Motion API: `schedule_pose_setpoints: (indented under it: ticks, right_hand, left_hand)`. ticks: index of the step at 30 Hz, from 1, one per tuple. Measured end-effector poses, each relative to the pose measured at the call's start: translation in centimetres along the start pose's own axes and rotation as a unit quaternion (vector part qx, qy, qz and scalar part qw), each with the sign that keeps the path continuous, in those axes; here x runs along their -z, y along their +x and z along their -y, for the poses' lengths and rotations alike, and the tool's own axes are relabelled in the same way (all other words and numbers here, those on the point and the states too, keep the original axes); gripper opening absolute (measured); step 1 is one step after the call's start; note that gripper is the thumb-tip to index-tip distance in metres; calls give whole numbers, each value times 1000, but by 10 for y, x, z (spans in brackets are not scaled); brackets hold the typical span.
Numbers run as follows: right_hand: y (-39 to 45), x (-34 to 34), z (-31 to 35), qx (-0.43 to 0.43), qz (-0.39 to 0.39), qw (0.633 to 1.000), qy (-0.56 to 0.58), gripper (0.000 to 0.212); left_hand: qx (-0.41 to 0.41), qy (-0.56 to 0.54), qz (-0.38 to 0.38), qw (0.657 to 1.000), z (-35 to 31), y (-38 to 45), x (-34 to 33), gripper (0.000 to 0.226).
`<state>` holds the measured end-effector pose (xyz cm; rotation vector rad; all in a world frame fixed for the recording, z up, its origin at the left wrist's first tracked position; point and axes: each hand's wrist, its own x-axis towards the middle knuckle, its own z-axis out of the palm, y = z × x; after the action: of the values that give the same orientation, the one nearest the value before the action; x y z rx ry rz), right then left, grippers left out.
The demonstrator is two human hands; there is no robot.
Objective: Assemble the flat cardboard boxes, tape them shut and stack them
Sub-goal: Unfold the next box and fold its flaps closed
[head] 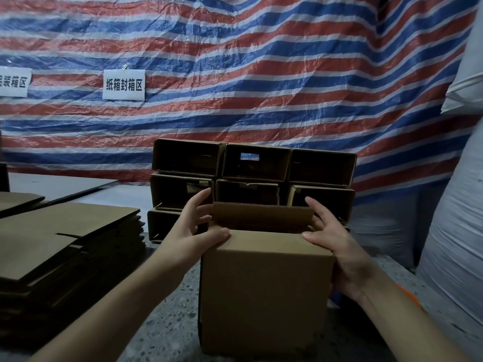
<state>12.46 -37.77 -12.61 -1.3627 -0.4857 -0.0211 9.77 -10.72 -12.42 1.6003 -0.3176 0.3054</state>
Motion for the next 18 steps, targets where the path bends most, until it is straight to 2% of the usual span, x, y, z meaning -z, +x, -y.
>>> schedule_pose_setpoints:
  ticks: [2,4,6,13,16,18]
  right_hand:
    - [-1,2,-1,-5,-4,1000,-11,57]
    - [-2,0,-1,-16,-3,999,-37,33]
    - [-1,1,-2,-15,-16,997,-67,25]
    - [1,1,-7,17,-41,995,-86,17]
    - [2,1,-8,16,-44,995,-92,17]
    - [2,1,-8,14,-54,994,-97,20]
  left_hand:
    - [-8,31,5,999,-2,-2,1,71]
    - [-13,72,8,997,-3,-2,1,36]
    - [-5,83,8,997,-3,-3,0,15]
    - [23,95,7,995,-8,-5,-3,12]
    - [14,176,22,984,-20,-6,1,9]
    - [-35,285,31,957,-29,-7,3,14]
